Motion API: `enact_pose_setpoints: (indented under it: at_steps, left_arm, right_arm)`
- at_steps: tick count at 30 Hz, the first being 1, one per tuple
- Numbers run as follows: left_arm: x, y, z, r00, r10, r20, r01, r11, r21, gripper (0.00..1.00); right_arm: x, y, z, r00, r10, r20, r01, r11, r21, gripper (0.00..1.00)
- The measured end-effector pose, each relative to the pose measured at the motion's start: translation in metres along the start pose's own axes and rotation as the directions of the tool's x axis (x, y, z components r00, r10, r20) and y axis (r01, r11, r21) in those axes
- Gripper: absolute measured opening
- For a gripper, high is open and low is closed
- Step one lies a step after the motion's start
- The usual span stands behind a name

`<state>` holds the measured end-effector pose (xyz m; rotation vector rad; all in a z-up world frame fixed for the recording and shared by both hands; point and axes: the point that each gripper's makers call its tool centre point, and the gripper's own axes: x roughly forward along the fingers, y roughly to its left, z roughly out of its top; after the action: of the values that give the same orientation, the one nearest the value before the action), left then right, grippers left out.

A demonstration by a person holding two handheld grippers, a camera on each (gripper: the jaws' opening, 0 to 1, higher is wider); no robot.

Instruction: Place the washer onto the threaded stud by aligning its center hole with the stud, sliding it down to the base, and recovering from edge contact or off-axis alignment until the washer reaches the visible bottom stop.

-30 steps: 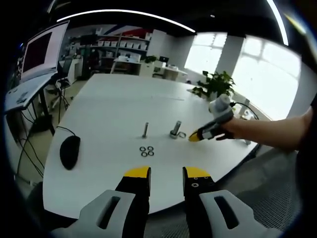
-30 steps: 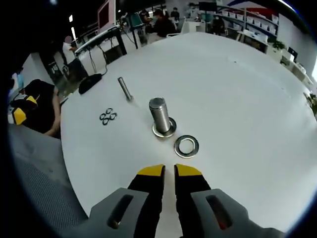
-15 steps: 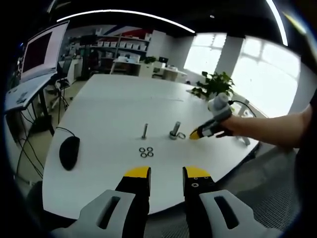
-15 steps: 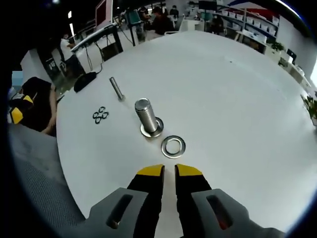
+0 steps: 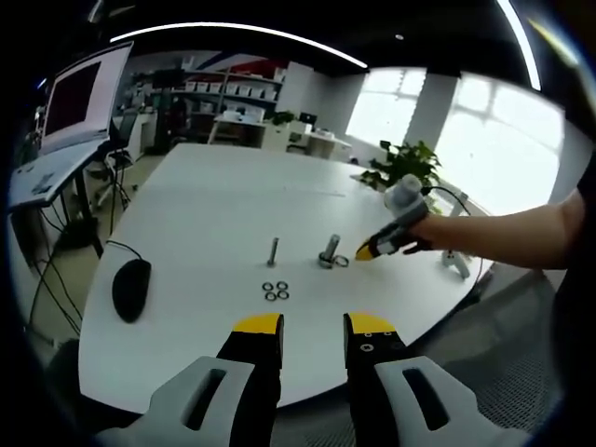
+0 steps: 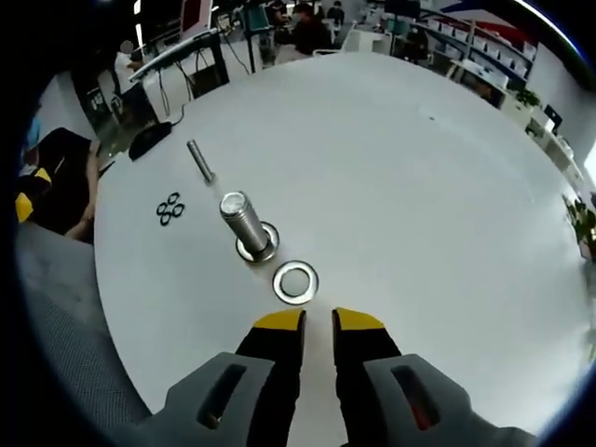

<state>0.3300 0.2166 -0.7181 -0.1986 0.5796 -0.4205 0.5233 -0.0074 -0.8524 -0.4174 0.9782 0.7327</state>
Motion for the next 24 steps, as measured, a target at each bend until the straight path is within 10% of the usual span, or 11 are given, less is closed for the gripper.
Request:
enact_pose_setpoints:
  at_steps: [24]
  left_arm:
    - [0.001, 0.001, -0.003, 1.0, 0.005, -0.018, -0.005, 1.0, -0.006, 0.23]
  right_arm:
    - [0.012, -0.001, -0.006, 0.995, 0.059, -0.08, -0.062, 0.998, -0.034, 0.19]
